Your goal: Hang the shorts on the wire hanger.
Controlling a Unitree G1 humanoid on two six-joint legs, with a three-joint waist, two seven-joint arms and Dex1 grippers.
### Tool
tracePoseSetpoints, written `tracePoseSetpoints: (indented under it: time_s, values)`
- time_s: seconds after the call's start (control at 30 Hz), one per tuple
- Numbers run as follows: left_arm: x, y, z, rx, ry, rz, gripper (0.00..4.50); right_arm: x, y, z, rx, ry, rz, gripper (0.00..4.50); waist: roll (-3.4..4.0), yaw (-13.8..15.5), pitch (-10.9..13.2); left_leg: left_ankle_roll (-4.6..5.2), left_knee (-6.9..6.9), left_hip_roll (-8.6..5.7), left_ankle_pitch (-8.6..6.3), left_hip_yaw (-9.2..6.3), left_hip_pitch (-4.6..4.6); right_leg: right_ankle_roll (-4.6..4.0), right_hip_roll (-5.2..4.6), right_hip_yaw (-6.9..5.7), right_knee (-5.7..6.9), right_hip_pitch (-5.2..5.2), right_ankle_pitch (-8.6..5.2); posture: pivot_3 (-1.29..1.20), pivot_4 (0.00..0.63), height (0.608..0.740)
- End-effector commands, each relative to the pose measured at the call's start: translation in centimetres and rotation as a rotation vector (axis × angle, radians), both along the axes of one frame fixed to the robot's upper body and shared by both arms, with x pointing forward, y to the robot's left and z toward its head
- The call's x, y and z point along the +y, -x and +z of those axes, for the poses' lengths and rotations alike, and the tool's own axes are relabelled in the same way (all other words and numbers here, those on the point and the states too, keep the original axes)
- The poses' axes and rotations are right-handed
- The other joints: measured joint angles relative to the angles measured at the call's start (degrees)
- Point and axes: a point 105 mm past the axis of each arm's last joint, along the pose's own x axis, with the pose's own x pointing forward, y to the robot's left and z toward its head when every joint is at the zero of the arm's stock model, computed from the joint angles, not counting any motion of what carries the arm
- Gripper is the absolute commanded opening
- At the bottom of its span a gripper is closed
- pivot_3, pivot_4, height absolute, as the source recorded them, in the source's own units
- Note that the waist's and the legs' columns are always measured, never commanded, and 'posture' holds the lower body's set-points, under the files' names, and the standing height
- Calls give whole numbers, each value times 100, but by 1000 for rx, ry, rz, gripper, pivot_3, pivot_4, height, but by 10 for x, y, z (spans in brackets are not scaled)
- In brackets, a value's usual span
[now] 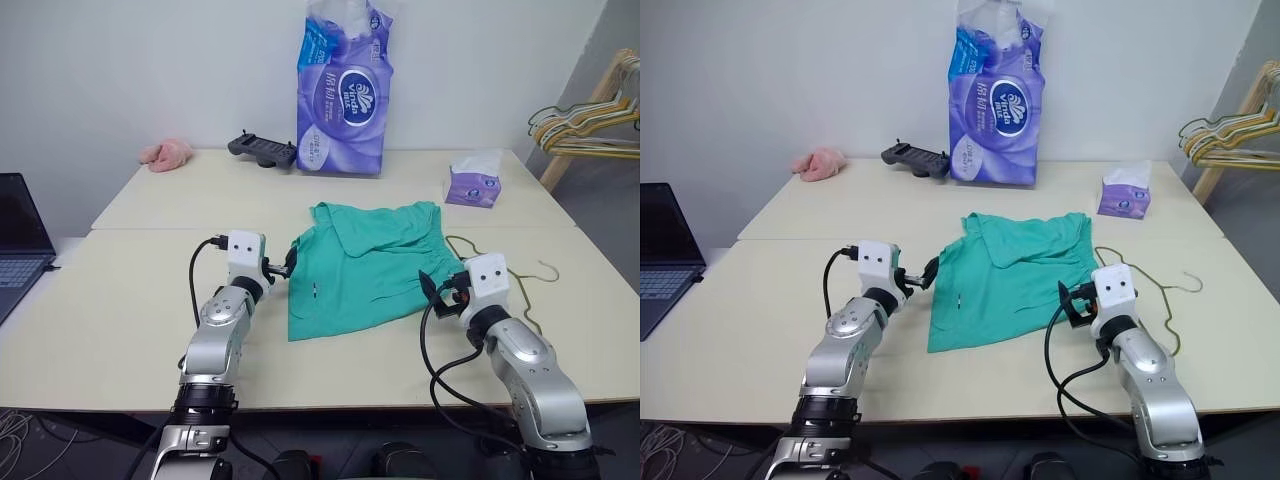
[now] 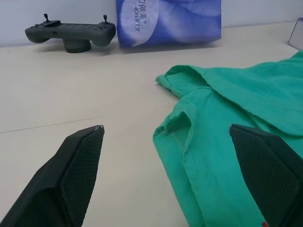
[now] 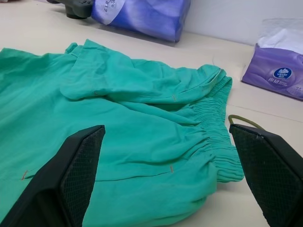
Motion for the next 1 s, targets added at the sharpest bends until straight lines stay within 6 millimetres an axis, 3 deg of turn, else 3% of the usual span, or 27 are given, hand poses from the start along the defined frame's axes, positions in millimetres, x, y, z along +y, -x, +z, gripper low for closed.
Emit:
tracePoseSetpoints:
  time_s: [0.03,0.37,0.57,0.67,0.73,0.87,1.0]
  values:
    - [-5,-1,27,-101,17,-19,4500,-4,-3,13,-61,-2,-21,4487,0,0,0,0,0,0,0,0,0,0,0,0,0,0,0,-17,12,740]
    - [-10,2,29,-110,13,-59,4500,-11,-7,11,-68,11,-48,4487,0,0,-4,0,0,0,0,0,0,-1,0,-1,0,0,0,-21,2,740]
    - [-22,8,29,-89,-24,-227,4500,-20,-5,18,-76,71,12,4487,-1,-3,-3,0,0,-2,0,2,0,-1,0,0,0,0,0,-27,13,740]
    - [-39,28,32,-90,-81,-506,4500,-22,4,26,-81,132,155,4487,1,-12,-3,0,0,-1,0,4,0,0,0,-2,0,0,0,-28,8,740]
    - [-43,48,28,-69,-157,-697,4500,-17,19,21,-62,269,351,4487,6,-18,-5,0,-3,-1,0,5,0,-1,0,-2,-5,0,0,-28,0,740]
    - [-35,73,18,-18,-240,-883,4500,-22,38,1,-13,488,607,4487,9,-25,-3,2,-7,2,-1,8,6,-2,0,-3,-23,12,-1,-42,0,740]
    - [-30,85,7,3,-298,-973,4500,-33,41,-15,-14,651,736,4487,6,-16,-2,3,-1,4,-1,9,23,-4,0,-2,-28,36,-2,-41,0,740]
